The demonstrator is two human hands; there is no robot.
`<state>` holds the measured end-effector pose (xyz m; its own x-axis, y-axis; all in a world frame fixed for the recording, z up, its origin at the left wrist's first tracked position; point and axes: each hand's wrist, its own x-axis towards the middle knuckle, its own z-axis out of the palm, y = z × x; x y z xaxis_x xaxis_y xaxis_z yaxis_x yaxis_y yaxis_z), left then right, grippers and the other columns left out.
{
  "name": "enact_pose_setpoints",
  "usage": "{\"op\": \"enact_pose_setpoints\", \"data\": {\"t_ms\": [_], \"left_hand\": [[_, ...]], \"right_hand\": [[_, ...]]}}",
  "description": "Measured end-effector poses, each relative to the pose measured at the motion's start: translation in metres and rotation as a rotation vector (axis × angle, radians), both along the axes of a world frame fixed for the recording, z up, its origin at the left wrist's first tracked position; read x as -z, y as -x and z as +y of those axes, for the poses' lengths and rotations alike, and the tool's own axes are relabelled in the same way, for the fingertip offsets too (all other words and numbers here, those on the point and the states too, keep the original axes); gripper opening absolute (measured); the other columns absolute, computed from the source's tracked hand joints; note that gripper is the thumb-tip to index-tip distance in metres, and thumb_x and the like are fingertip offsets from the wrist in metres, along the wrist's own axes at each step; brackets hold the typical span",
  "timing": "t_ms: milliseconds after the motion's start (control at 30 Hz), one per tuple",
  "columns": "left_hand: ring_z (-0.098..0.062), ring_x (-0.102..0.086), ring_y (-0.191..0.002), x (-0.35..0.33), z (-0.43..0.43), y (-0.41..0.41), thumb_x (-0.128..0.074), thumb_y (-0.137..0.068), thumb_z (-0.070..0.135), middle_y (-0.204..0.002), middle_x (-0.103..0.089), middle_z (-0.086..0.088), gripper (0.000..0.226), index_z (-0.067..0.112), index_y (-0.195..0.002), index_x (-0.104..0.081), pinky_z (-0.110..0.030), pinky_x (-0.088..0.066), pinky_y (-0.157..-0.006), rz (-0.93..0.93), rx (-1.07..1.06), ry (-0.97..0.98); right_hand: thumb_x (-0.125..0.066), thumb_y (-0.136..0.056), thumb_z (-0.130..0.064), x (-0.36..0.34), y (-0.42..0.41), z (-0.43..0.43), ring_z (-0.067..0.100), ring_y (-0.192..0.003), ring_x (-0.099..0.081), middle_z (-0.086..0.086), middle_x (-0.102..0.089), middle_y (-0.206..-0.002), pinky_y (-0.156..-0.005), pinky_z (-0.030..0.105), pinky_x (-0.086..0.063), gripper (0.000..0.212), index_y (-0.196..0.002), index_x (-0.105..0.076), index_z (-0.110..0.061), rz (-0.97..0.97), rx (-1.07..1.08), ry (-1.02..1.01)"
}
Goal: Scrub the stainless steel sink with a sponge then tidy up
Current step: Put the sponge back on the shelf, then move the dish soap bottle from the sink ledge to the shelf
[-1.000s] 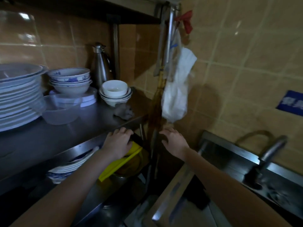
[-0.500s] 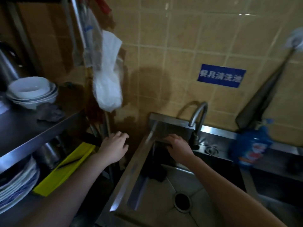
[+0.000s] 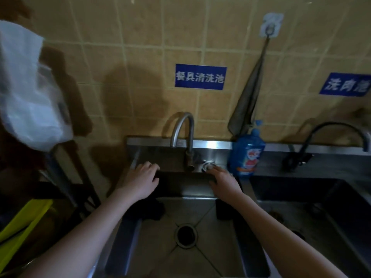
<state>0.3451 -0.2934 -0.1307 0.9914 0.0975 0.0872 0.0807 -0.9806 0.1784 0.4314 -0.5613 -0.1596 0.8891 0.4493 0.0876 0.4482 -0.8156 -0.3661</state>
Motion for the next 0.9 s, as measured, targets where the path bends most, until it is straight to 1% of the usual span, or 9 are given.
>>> {"op": "enact_pose_setpoints", "data": {"t_ms": [233, 400, 500, 633, 700, 767, 800, 833, 900], "left_hand": [[-0.020, -0.047, -0.119, -0.002, -0.060, -0.054, -0.047, -0.094, 0.033, -0.129, -0.046, 0.002, 0.038, 0.026, -0.131, -0.042, -0.038, -0.041, -0.098, 0.018, 0.104, 0.038], [-0.021, -0.047, -0.118, -0.003, -0.092, -0.094, -0.047, -0.094, 0.030, -0.128, -0.046, 0.001, 0.036, 0.024, -0.129, -0.044, -0.039, -0.041, -0.097, 0.017, 0.149, 0.085], [-0.023, -0.046, -0.118, 0.003, -0.108, -0.119, -0.046, -0.094, 0.031, -0.129, -0.045, 0.000, 0.037, 0.025, -0.130, -0.043, -0.039, -0.039, -0.095, 0.020, 0.159, 0.084], [-0.022, -0.049, -0.113, 0.016, -0.127, -0.155, -0.049, -0.093, 0.030, -0.122, -0.048, 0.000, 0.032, 0.026, -0.125, -0.046, -0.038, -0.044, -0.090, 0.035, 0.167, 0.201], [-0.020, -0.050, -0.112, 0.024, -0.136, -0.173, -0.050, -0.092, 0.030, -0.120, -0.049, 0.002, 0.032, 0.027, -0.124, -0.046, -0.039, -0.046, -0.090, 0.041, 0.150, 0.278], [-0.019, -0.050, -0.113, 0.032, -0.147, -0.191, -0.051, -0.092, 0.031, -0.122, -0.049, 0.002, 0.033, 0.028, -0.124, -0.046, -0.037, -0.045, -0.090, 0.040, 0.136, 0.340], [-0.019, -0.049, -0.114, 0.037, -0.154, -0.200, -0.051, -0.092, 0.031, -0.123, -0.048, 0.002, 0.033, 0.028, -0.125, -0.046, -0.036, -0.045, -0.091, 0.037, 0.126, 0.363], [-0.018, -0.049, -0.115, 0.042, -0.160, -0.208, -0.051, -0.092, 0.031, -0.124, -0.048, 0.003, 0.034, 0.028, -0.125, -0.046, -0.036, -0.045, -0.091, 0.037, 0.112, 0.382], [-0.018, -0.048, -0.117, 0.052, -0.172, -0.225, -0.051, -0.091, 0.031, -0.126, -0.047, 0.003, 0.034, 0.029, -0.125, -0.046, -0.037, -0.045, -0.092, 0.048, 0.087, 0.404]], "right_hand": [[-0.055, -0.088, -0.020, 0.010, -0.030, -0.056, 0.021, -0.123, -0.046, -0.001, -0.048, -0.133, -0.103, 0.038, -0.041, 0.041, -0.128, -0.051, -0.027, 0.025, 0.093, -0.024], [-0.055, -0.089, -0.019, 0.017, -0.058, -0.092, 0.020, -0.122, -0.049, 0.000, -0.050, -0.133, -0.100, 0.037, -0.043, 0.039, -0.127, -0.051, -0.026, 0.031, 0.140, -0.037], [-0.053, -0.091, -0.021, 0.024, -0.077, -0.113, 0.022, -0.124, -0.047, 0.003, -0.047, -0.138, -0.101, 0.041, -0.044, 0.039, -0.130, -0.049, -0.025, 0.063, 0.179, -0.075], [-0.053, -0.090, -0.021, 0.033, -0.103, -0.137, 0.024, -0.119, -0.053, 0.006, -0.051, -0.134, -0.095, 0.044, -0.047, 0.042, -0.131, -0.047, -0.026, 0.099, 0.219, -0.134], [-0.057, -0.086, -0.020, 0.038, -0.117, -0.148, 0.023, -0.110, -0.057, 0.006, -0.055, -0.128, -0.086, 0.040, -0.050, 0.050, -0.133, -0.041, -0.027, 0.122, 0.259, -0.159], [-0.062, -0.083, -0.021, 0.044, -0.130, -0.160, 0.014, -0.093, -0.058, 0.003, -0.059, -0.121, -0.073, 0.030, -0.047, 0.052, -0.129, -0.040, -0.029, 0.160, 0.313, -0.238], [-0.064, -0.082, -0.021, 0.047, -0.137, -0.165, 0.009, -0.087, -0.056, 0.002, -0.060, -0.119, -0.071, 0.027, -0.044, 0.052, -0.127, -0.041, -0.030, 0.180, 0.339, -0.277], [-0.065, -0.081, -0.022, 0.051, -0.144, -0.170, 0.007, -0.085, -0.053, 0.002, -0.060, -0.118, -0.070, 0.026, -0.042, 0.051, -0.126, -0.042, -0.030, 0.195, 0.365, -0.308], [-0.066, -0.081, -0.023, 0.057, -0.161, -0.178, 0.007, -0.091, -0.052, 0.005, -0.060, -0.120, -0.073, 0.026, -0.039, 0.050, -0.126, -0.043, -0.027, 0.212, 0.399, -0.348]]}}
